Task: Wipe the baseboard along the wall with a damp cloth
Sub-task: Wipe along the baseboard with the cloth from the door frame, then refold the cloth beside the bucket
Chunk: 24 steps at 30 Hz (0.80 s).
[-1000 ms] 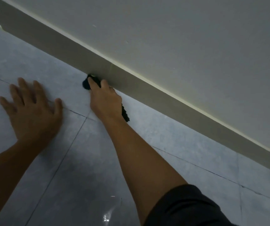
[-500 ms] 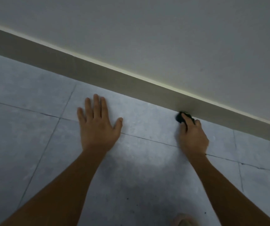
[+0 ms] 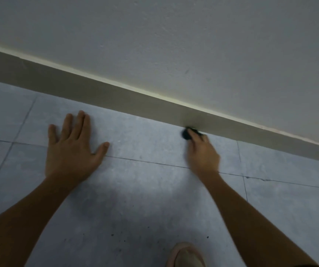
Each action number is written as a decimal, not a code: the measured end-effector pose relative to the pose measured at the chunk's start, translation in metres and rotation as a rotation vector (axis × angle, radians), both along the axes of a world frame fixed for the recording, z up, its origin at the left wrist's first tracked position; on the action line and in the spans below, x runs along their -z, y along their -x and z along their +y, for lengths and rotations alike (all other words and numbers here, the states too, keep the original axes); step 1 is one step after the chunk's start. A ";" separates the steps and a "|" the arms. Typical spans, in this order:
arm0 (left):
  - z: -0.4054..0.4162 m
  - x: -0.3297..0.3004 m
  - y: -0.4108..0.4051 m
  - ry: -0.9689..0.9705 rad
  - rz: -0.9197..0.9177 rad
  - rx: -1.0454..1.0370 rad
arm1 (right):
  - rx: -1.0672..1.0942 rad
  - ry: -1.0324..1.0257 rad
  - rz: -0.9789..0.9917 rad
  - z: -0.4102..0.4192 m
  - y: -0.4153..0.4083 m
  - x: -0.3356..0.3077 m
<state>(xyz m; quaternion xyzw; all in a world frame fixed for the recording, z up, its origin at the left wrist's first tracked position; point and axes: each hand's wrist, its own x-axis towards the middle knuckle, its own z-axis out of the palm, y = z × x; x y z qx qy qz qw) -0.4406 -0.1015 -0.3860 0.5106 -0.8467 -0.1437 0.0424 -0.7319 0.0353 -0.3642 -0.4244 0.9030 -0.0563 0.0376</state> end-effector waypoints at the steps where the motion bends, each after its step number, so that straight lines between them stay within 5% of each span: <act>1: -0.001 0.002 -0.001 -0.007 -0.008 0.002 | 0.089 -0.029 0.007 0.011 0.016 -0.004; 7: -0.003 -0.027 -0.014 -0.337 0.013 -0.028 | 0.320 -0.393 -0.103 -0.005 0.026 -0.036; 16: 0.090 -0.171 -0.082 -0.846 0.682 -0.475 | -0.397 -0.142 -0.800 -0.057 -0.162 -0.180; 20: 0.103 -0.249 -0.112 -0.700 0.874 -0.647 | -0.599 -0.168 -0.983 -0.050 -0.239 -0.266; 24: 0.125 -0.324 -0.163 -0.562 1.017 -0.569 | -0.749 -0.161 -0.990 -0.036 -0.293 -0.347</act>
